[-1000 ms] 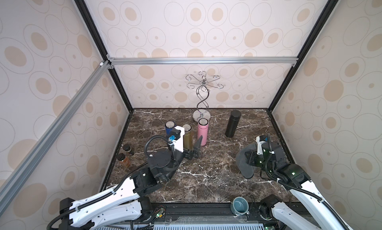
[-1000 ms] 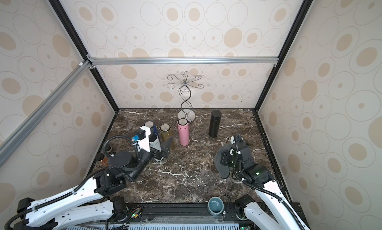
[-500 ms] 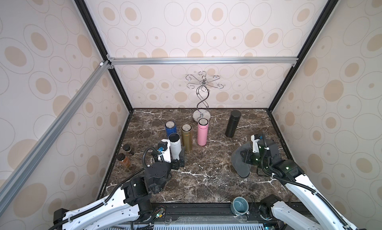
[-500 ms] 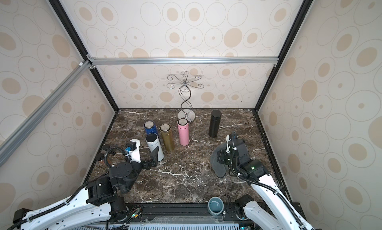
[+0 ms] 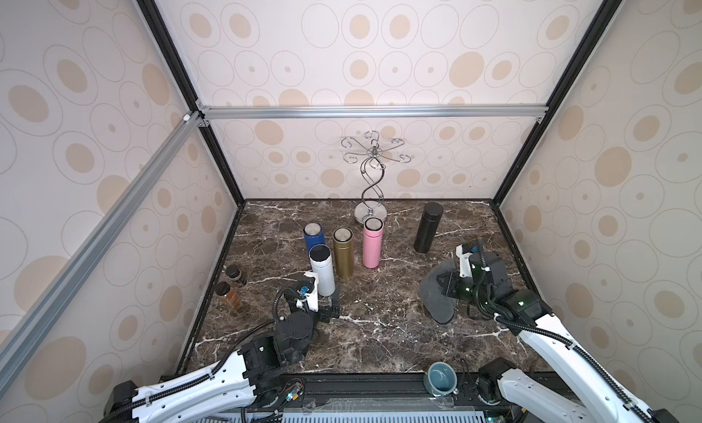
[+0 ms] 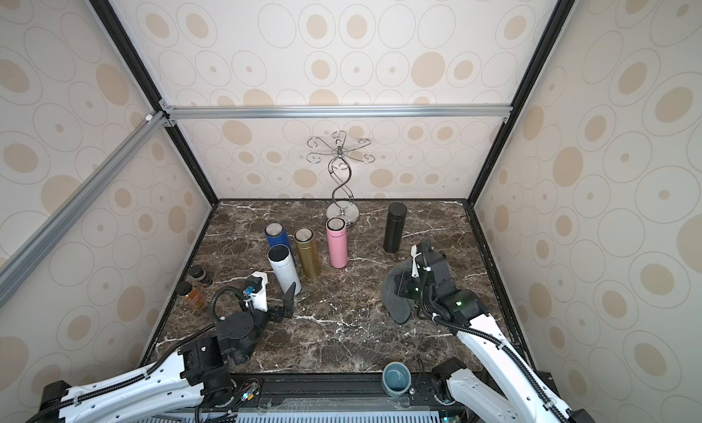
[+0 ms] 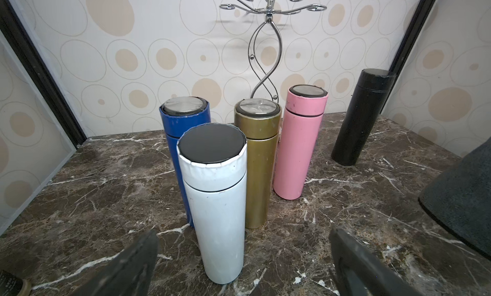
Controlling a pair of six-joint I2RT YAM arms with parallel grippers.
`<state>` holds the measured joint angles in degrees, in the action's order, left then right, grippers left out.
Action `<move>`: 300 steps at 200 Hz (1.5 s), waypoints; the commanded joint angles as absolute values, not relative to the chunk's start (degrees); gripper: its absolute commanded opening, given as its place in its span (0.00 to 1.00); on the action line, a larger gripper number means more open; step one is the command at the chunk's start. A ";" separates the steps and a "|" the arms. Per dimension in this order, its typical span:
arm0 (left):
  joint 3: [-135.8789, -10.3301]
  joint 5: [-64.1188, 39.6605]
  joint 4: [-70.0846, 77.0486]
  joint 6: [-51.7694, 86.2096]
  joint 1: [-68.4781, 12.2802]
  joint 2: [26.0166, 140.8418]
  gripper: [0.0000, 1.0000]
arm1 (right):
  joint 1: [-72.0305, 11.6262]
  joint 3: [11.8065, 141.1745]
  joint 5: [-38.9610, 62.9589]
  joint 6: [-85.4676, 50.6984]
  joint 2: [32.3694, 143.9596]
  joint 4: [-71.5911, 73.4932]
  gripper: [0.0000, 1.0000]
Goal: Wipe the surface of the thermos
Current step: Pick up the thermos from the center of the board.
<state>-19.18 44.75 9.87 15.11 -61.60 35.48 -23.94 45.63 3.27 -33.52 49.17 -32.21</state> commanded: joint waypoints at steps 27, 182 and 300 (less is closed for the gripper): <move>-17.15 37.59 21.08 15.93 -53.44 40.83 1.00 | -23.91 45.35 4.04 -33.63 49.60 -30.59 0.00; -16.79 31.91 39.55 13.36 -43.25 61.52 0.94 | -23.95 44.71 3.65 -33.61 50.63 -29.07 0.00; -19.32 33.76 45.13 11.10 -41.22 68.16 0.94 | -23.93 43.97 2.48 -33.41 49.69 -28.96 0.00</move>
<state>-16.80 32.93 42.81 12.58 -42.00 66.94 -23.94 44.60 3.57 -33.52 50.68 -29.98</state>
